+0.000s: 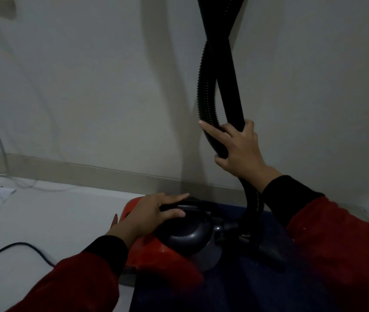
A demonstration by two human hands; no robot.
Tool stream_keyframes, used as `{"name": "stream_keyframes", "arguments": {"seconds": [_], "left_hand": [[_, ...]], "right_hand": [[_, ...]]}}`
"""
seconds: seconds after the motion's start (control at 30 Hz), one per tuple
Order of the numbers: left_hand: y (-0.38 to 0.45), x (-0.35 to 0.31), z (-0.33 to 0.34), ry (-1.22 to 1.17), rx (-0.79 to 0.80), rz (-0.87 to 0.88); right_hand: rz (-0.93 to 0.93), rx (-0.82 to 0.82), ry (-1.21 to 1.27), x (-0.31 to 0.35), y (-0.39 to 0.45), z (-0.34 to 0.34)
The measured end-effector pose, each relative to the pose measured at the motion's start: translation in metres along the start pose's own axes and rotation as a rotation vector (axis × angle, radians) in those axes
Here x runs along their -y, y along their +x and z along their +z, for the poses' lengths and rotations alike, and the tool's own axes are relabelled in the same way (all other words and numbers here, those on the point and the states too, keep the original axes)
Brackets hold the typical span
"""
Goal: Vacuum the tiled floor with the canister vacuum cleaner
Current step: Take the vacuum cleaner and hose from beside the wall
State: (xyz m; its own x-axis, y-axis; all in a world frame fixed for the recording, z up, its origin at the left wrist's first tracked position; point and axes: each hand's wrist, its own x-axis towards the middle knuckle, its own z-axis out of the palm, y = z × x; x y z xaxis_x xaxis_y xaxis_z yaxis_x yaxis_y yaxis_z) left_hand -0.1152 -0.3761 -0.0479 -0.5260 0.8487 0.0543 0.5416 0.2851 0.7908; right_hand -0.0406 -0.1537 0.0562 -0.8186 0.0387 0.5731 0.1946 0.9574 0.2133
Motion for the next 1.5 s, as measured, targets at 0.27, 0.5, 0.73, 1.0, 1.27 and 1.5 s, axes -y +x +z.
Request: {"name": "stream_keyframes", "arguments": {"seconds": [0.27, 0.5, 0.73, 1.0, 1.27, 1.5], "left_hand": [[-0.004, -0.005, -0.025, -0.145, 0.141, -0.046], [-0.041, -0.051, -0.104, -0.169, 0.346, -0.153], [-0.117, -0.121, -0.225, -0.200, 0.437, -0.224], [-0.259, -0.165, -0.345, -0.155, 0.432, -0.260], [-0.437, -0.158, -0.424, -0.050, 0.429, -0.246], [-0.587, -0.107, -0.482, -0.043, 0.450, -0.292]], "right_hand": [[-0.034, 0.176, -0.007, -0.006, 0.009, -0.023], [-0.009, 0.381, 0.110, 0.038, 0.040, -0.084], [0.114, 0.511, 0.275, 0.116, 0.097, -0.206], [0.225, 0.509, 0.287, 0.224, 0.110, -0.353], [0.252, 0.522, 0.343, 0.397, 0.075, -0.453], [0.235, 0.503, 0.323, 0.563, 0.054, -0.492]]}}
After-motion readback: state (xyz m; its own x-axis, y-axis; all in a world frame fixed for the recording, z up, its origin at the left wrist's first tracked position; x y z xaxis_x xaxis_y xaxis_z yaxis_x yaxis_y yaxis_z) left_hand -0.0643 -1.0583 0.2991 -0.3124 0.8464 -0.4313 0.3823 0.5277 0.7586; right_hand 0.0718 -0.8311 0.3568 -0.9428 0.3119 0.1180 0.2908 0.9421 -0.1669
